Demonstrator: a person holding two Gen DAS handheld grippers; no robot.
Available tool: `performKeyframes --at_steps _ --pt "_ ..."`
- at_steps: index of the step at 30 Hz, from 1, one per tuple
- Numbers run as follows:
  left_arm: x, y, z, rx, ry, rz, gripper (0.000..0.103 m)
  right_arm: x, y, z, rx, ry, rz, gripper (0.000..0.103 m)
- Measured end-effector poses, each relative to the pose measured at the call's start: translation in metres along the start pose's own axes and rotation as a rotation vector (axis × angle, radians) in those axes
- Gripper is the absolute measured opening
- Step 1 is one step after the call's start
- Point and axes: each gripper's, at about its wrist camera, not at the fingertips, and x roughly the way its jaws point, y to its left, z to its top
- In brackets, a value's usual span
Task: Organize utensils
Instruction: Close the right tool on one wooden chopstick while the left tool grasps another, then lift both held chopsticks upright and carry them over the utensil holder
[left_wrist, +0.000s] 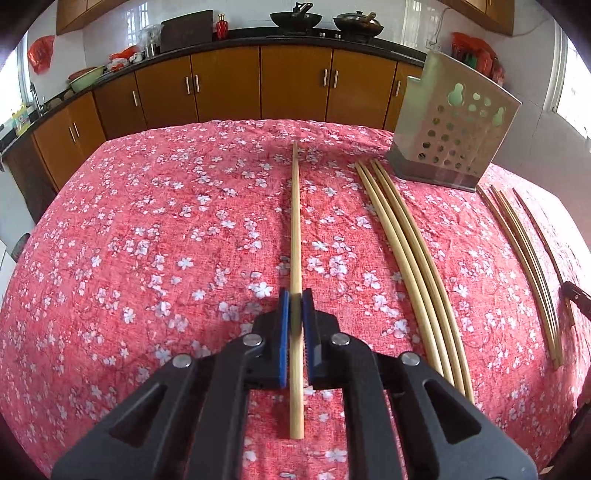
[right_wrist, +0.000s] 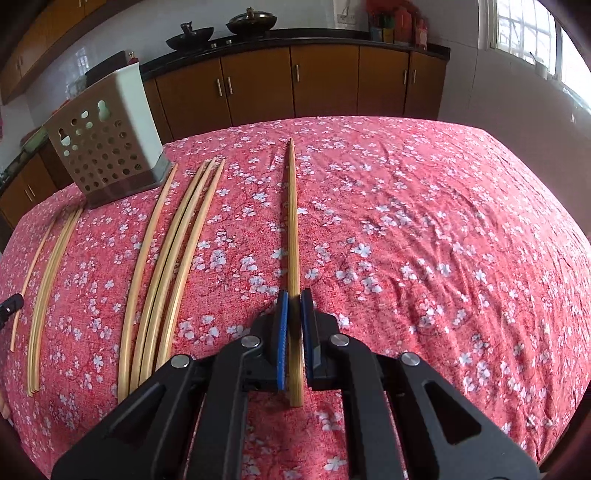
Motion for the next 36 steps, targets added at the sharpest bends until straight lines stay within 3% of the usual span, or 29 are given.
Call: performKeyframes --at_steps 21,36 --pt "-0.013 -0.004 -0.011 0.023 -0.003 0.014 0.008 -0.019 -0.01 -0.006 0.016 -0.023 0.046 0.008" --pt "-0.118 0.015 0.037 -0.061 -0.316 -0.027 0.008 -0.109 -0.016 0.029 0.029 -0.338 0.094 0.008"
